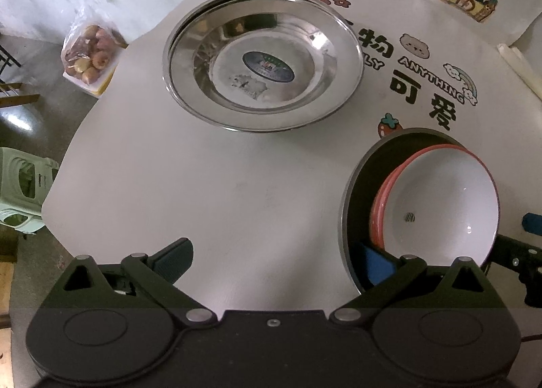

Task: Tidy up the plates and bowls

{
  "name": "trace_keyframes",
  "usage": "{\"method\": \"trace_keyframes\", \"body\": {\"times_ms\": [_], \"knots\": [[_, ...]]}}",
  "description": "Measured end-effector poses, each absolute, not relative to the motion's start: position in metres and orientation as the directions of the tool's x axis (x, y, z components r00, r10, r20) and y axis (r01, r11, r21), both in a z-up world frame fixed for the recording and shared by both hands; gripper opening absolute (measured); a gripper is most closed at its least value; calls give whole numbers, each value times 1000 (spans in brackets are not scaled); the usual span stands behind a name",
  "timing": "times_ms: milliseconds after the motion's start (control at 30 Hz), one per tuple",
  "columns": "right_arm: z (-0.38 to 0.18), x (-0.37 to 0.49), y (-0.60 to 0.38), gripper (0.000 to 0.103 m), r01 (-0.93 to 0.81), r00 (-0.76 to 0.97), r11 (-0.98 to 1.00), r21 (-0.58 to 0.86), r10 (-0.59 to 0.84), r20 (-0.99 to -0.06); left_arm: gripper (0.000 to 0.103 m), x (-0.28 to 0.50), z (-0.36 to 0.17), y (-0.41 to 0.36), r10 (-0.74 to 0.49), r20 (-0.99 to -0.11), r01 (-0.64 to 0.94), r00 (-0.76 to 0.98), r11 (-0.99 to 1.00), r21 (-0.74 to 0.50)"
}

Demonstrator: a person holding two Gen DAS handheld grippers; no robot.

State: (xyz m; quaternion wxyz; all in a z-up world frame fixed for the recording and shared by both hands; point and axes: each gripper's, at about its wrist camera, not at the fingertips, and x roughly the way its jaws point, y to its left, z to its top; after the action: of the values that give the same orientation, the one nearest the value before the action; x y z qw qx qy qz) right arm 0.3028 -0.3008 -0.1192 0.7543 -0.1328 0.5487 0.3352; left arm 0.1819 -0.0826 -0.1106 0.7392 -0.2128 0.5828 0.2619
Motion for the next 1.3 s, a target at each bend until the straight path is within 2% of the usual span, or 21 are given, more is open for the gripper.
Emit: {"method": "trace_keyframes", "body": {"times_ms": [167, 267, 433, 467, 533, 733, 800, 867, 933, 1300], "knots": [[-119, 302, -304, 73, -626, 123, 735, 259, 421, -899, 88, 181, -108, -82, 111, -971, -628, 214, 777, -50], [-120, 302, -303, 62, -613, 101, 734, 293, 441, -892, 75, 181, -106, -82, 82, -966, -616, 244, 782, -89], [-122, 302, -301, 47, -583, 67, 737, 342, 463, -884, 38, 177, -105, -81, 2, -948, -603, 317, 772, -200], [-123, 302, -301, 44, -577, 64, 739, 349, 467, -882, 35, 177, -105, -81, -10, -945, -601, 328, 769, -217], [-124, 302, -300, 44, -564, 56, 744, 358, 467, -882, 21, 175, -105, -81, -38, -934, -595, 354, 762, -257], [-129, 303, -297, 44, -531, 44, 764, 367, 458, -888, 17, 175, -106, -82, -58, -928, -599, 369, 748, -285], [-131, 304, -296, 39, -520, 36, 766, 377, 460, -887, 17, 175, -108, -80, -68, -926, -606, 372, 737, -298], [-132, 303, -295, 24, -510, 21, 761, 401, 477, -878, 15, 174, -108, -78, -79, -924, -611, 375, 728, -310], [-130, 300, -291, 14, -523, 16, 749, 407, 487, -873, 10, 175, -109, -79, -92, -920, -608, 382, 725, -325], [-127, 292, -292, 14, -525, 28, 754, 395, 479, -877, 10, 174, -108, -80, -93, -914, -581, 394, 745, -326]]}}
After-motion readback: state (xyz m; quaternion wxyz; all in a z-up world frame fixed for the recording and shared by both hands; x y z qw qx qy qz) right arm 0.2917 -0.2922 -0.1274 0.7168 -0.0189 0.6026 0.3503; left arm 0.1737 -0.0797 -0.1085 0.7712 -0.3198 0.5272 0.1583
